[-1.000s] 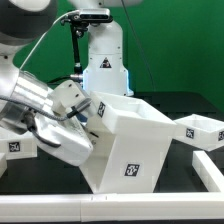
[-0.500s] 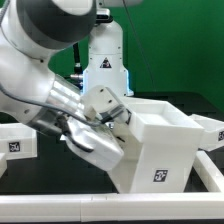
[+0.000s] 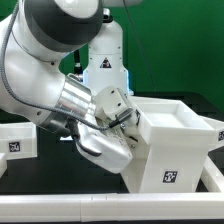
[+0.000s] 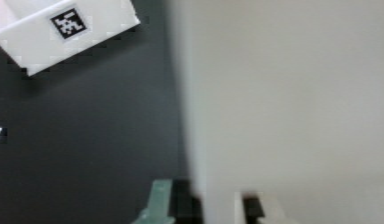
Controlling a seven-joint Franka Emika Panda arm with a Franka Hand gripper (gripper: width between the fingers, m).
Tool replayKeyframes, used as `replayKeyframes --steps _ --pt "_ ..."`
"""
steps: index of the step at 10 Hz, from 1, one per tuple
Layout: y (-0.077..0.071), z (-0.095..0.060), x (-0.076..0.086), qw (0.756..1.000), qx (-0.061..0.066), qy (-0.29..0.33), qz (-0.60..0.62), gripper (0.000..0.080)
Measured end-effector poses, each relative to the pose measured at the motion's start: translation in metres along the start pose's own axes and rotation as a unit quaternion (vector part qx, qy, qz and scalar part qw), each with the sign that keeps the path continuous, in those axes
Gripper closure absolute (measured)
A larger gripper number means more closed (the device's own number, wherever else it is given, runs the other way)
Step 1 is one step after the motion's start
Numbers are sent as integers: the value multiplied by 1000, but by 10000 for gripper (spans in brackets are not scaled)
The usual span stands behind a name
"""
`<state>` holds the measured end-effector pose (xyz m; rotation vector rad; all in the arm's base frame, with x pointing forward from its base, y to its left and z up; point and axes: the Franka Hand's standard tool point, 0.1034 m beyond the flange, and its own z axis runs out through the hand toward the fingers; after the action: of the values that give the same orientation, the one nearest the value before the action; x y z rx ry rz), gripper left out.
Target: Assemble drawer
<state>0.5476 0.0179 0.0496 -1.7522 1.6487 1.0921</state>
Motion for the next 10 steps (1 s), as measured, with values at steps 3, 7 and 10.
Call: replayKeyframes --steps 3,7,10 --pt "-7 5 -5 998 58 -8 23 766" --pt "-12 30 -21 999 44 -16 24 766" --pt "-12 31 -19 999 45 -17 17 764"
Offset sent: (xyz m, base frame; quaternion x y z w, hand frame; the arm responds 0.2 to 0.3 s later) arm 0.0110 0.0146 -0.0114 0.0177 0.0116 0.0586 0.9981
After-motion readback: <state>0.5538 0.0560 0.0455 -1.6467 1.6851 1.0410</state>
